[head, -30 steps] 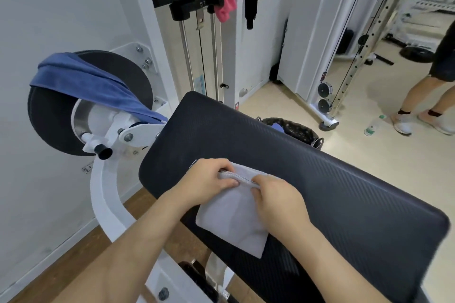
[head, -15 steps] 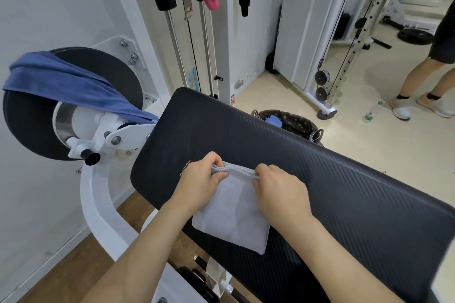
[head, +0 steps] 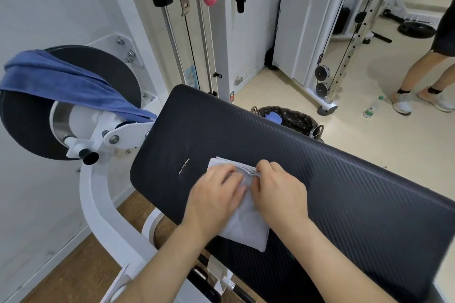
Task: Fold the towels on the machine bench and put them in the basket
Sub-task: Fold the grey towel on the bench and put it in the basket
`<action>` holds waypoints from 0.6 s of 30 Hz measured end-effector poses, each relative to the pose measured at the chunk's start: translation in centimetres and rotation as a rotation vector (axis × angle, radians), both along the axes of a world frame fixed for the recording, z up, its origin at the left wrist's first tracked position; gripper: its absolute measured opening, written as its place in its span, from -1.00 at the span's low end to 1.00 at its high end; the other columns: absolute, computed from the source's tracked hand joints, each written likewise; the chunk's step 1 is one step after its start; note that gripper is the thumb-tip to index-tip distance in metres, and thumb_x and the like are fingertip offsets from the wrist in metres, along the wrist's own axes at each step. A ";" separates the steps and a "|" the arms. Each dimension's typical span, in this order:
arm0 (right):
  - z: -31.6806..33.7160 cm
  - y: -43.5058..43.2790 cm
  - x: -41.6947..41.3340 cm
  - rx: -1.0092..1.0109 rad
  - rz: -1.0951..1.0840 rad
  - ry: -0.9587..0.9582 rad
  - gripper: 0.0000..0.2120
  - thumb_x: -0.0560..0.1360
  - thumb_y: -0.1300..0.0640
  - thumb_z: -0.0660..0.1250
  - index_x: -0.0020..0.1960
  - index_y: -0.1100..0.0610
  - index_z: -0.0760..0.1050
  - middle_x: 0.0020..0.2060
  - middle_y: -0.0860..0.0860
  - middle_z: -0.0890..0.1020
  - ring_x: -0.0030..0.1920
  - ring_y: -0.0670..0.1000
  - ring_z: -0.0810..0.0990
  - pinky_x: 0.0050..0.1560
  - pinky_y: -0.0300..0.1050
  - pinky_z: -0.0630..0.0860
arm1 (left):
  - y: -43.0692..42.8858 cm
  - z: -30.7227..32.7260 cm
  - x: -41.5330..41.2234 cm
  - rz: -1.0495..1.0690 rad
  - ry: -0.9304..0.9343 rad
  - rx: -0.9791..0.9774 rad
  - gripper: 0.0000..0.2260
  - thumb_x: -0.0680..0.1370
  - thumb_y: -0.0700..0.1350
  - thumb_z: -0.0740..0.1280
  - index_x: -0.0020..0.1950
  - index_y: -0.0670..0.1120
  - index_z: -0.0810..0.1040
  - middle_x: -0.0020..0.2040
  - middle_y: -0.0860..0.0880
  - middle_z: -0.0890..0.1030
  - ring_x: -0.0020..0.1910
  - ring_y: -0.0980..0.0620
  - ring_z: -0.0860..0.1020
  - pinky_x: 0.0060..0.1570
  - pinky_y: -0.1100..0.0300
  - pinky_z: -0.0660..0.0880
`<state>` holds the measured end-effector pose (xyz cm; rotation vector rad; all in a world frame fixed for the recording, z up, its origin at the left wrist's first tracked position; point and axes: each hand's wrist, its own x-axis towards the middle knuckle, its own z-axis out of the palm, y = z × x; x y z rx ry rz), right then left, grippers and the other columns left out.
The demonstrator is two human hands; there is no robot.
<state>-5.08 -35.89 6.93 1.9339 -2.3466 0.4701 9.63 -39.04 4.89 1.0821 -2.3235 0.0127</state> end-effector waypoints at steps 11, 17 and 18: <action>-0.4 6.2 0.0 -0.056 0.402 0.060 -0.53 0.47 0.08 0.19 0.36 0.16 0.43 0.36 0.11 0.46 0.36 0.12 0.43 0.22 0.01 0.50 | 2.1 -3.1 -0.5 0.064 -0.422 0.253 -0.22 0.54 0.32 -0.04 0.59 -0.17 -0.02 0.60 -0.14 -0.06 0.57 -0.09 -0.08 0.47 -0.17 0.14; -2.9 6.9 -0.6 0.118 0.344 0.174 -0.39 0.57 -0.16 0.00 0.43 0.24 0.32 0.44 0.14 0.33 0.47 0.14 0.28 0.35 0.26 0.18 | 1.6 -2.1 0.8 -0.072 -0.431 0.298 -0.14 0.48 0.41 0.03 0.58 -0.03 -0.22 0.59 -0.06 -0.21 0.56 0.00 -0.25 0.51 -0.06 -0.14; -2.9 6.9 -0.6 0.127 0.353 0.193 -0.35 0.56 -0.20 0.00 0.43 0.25 0.31 0.45 0.16 0.32 0.47 0.15 0.27 0.35 0.28 0.16 | 1.9 -1.5 1.3 -0.092 -0.413 0.318 -0.17 0.49 0.38 0.07 0.57 0.00 -0.22 0.60 -0.04 -0.21 0.55 0.03 -0.27 0.51 -0.02 -0.17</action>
